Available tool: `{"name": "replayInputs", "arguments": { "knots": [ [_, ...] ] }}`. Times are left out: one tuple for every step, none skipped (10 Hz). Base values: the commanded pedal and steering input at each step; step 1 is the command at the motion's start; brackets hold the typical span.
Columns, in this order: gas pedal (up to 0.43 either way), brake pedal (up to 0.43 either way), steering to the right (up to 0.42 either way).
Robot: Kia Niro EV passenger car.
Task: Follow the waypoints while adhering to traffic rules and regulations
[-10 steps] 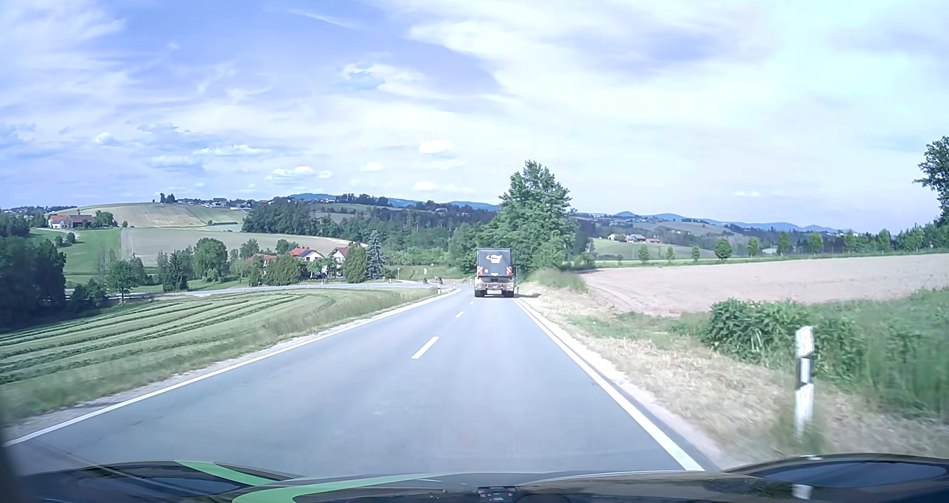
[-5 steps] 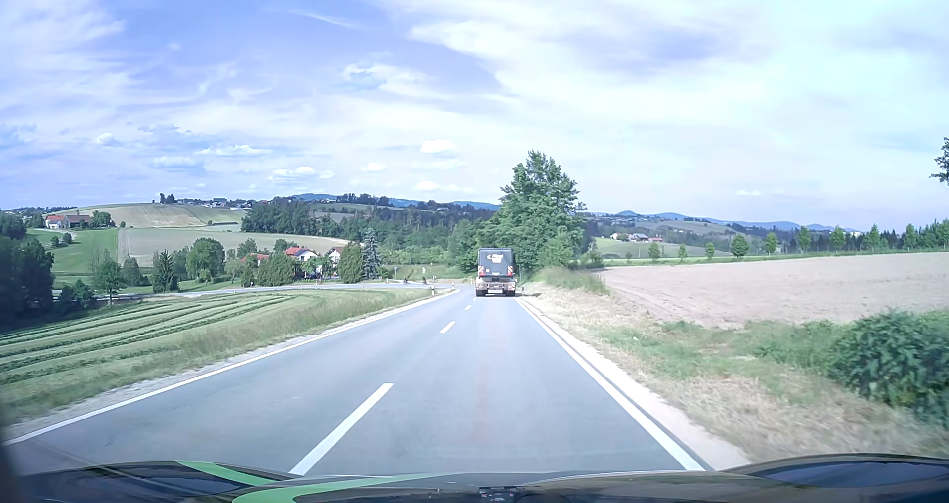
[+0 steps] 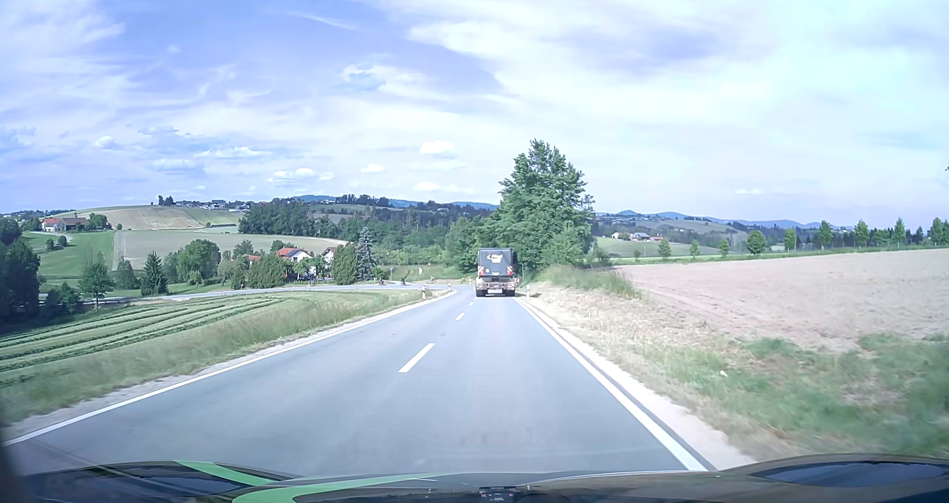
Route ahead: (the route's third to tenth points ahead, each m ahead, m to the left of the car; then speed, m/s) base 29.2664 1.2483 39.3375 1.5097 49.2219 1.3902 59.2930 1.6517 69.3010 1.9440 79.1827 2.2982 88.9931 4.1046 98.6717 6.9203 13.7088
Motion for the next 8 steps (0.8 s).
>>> {"name": "replayInputs", "arguments": {
  "knots": [
    [0.000,0.000,0.000],
    [0.000,0.000,0.000],
    [0.000,0.000,0.000],
    [0.000,0.000,0.000],
    [0.000,0.000,0.000],
    [0.000,0.000,0.000],
    [0.000,0.000,0.001],
    [0.000,0.000,0.001]
  ]
}}
